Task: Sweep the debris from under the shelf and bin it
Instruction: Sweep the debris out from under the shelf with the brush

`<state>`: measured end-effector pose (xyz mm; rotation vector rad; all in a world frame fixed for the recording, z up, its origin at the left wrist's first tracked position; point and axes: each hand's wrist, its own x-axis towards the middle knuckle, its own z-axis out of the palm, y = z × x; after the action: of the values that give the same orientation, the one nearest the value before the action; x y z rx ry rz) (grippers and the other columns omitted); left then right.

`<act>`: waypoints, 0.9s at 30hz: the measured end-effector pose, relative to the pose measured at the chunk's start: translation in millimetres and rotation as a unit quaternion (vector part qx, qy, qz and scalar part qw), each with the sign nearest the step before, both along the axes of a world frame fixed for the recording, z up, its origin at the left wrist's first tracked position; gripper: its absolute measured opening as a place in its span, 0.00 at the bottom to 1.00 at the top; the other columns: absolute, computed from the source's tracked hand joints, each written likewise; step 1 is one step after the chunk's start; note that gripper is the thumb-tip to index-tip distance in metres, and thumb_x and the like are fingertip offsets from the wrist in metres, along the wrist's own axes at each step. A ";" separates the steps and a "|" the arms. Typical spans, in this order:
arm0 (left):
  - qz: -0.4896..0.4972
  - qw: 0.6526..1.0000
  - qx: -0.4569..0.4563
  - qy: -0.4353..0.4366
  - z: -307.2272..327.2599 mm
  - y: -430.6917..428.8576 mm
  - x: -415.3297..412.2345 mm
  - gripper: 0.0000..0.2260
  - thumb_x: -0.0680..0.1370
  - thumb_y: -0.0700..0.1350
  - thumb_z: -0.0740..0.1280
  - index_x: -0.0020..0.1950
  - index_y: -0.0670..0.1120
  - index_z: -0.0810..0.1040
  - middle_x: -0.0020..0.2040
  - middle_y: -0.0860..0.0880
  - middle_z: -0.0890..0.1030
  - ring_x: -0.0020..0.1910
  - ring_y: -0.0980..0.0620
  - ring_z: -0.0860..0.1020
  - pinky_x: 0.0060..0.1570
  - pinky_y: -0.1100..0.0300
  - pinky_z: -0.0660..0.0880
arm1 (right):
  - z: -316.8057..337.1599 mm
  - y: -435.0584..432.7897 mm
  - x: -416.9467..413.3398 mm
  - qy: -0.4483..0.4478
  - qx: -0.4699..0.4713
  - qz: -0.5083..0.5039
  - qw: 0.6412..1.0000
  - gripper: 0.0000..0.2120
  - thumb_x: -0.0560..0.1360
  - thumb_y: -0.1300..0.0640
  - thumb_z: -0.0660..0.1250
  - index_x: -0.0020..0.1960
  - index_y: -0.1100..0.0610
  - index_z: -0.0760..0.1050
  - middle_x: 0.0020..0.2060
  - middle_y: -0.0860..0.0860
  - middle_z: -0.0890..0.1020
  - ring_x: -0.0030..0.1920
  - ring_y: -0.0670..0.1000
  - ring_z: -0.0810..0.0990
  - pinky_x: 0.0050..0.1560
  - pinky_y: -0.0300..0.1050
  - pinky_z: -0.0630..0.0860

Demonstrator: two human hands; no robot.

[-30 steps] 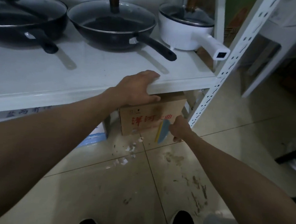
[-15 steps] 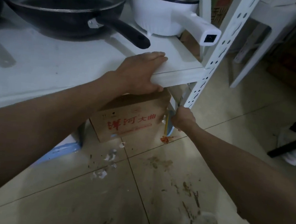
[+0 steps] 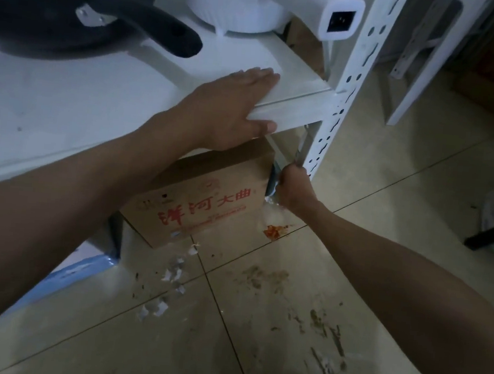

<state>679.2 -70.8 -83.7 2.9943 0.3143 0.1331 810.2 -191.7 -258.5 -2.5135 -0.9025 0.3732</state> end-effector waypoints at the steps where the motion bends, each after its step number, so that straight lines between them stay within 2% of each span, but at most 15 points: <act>1: 0.000 1.000 -0.002 -0.001 -0.6 0.5 0.1 0.34 0.81 0.61 0.57 0.81 0.50 0.47 0.81 0.52 0.49 0.79 0.54 0.48 0.76 0.54 0.51 | -4.6 3.1 0.1 0.001 0.010 -0.005 1.000 0.06 0.74 0.67 0.61 0.48 0.67 0.76 0.44 0.61 0.80 0.42 0.59 0.81 0.45 0.49 0.81; 3: -0.003 1.000 -0.003 -0.003 -1.2 0.4 0.1 0.33 0.81 0.60 0.56 0.81 0.50 0.47 0.81 0.52 0.49 0.79 0.54 0.48 0.75 0.55 0.50 | -12.1 8.7 0.1 0.002 0.027 -0.021 0.999 0.08 0.74 0.69 0.60 0.49 0.68 0.77 0.44 0.62 0.81 0.43 0.61 0.81 0.46 0.52 0.81; 6: 0.001 1.000 -0.006 -0.013 -2.0 -0.1 0.5 0.33 0.81 0.60 0.57 0.81 0.51 0.48 0.81 0.52 0.50 0.79 0.53 0.49 0.74 0.56 0.51 | -23.3 18.1 -1.3 0.020 0.058 -0.029 0.998 0.11 0.73 0.71 0.57 0.45 0.68 0.78 0.43 0.61 0.81 0.42 0.61 0.81 0.44 0.50 0.81; 10: 0.010 1.000 -0.016 -0.014 -1.0 0.5 0.6 0.33 0.81 0.59 0.58 0.81 0.51 0.49 0.81 0.53 0.50 0.79 0.53 0.50 0.74 0.56 0.52 | -41.1 31.9 0.3 0.089 0.098 -0.073 0.988 0.09 0.74 0.70 0.59 0.39 0.61 0.74 0.42 0.58 0.80 0.40 0.57 0.82 0.40 0.53 0.83; 13: 0.008 1.000 -0.015 -0.021 -1.3 -0.8 0.9 0.33 0.81 0.59 0.58 0.81 0.50 0.49 0.81 0.53 0.51 0.79 0.53 0.51 0.75 0.55 0.52 | -45.0 35.4 -0.9 0.107 0.081 -0.090 0.987 0.10 0.76 0.69 0.59 0.38 0.59 0.72 0.42 0.58 0.81 0.41 0.57 0.83 0.39 0.54 0.83; 17: 0.010 0.999 -0.016 -0.027 -1.8 0.3 1.4 0.33 0.81 0.59 0.59 0.81 0.50 0.50 0.81 0.52 0.52 0.79 0.52 0.52 0.75 0.54 0.54 | -45.5 31.9 -3.6 0.088 0.047 -0.069 0.993 0.14 0.75 0.71 0.60 0.34 0.59 0.69 0.41 0.59 0.80 0.42 0.58 0.83 0.42 0.54 0.83; 22: 0.009 0.999 -0.041 -0.028 0.6 2.5 2.6 0.34 0.80 0.59 0.61 0.81 0.50 0.51 0.80 0.52 0.53 0.79 0.52 0.54 0.74 0.54 0.54 | -47.8 21.4 -11.0 0.057 0.033 -0.042 0.997 0.08 0.73 0.72 0.61 0.44 0.67 0.78 0.45 0.60 0.82 0.44 0.57 0.80 0.43 0.43 0.79; 24: 0.006 0.998 -0.051 -0.028 1.9 3.5 3.1 0.34 0.79 0.60 0.62 0.80 0.50 0.53 0.80 0.52 0.54 0.78 0.51 0.55 0.74 0.53 0.55 | -45.4 15.1 -18.7 0.048 0.021 -0.044 0.998 0.09 0.72 0.71 0.63 0.48 0.66 0.80 0.46 0.59 0.82 0.46 0.57 0.81 0.44 0.42 0.78; 27: 0.005 0.997 -0.070 -0.026 2.5 4.9 3.3 0.35 0.77 0.61 0.64 0.80 0.51 0.55 0.79 0.52 0.57 0.77 0.50 0.58 0.73 0.52 0.58 | -39.4 3.3 -33.3 0.050 -0.016 -0.070 0.996 0.10 0.73 0.67 0.63 0.52 0.66 0.79 0.46 0.60 0.81 0.45 0.58 0.80 0.40 0.42 0.74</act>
<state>682.5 -65.9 -81.2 2.8464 0.3194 0.1820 776.9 -188.4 -297.9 -2.5436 -0.6836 0.4682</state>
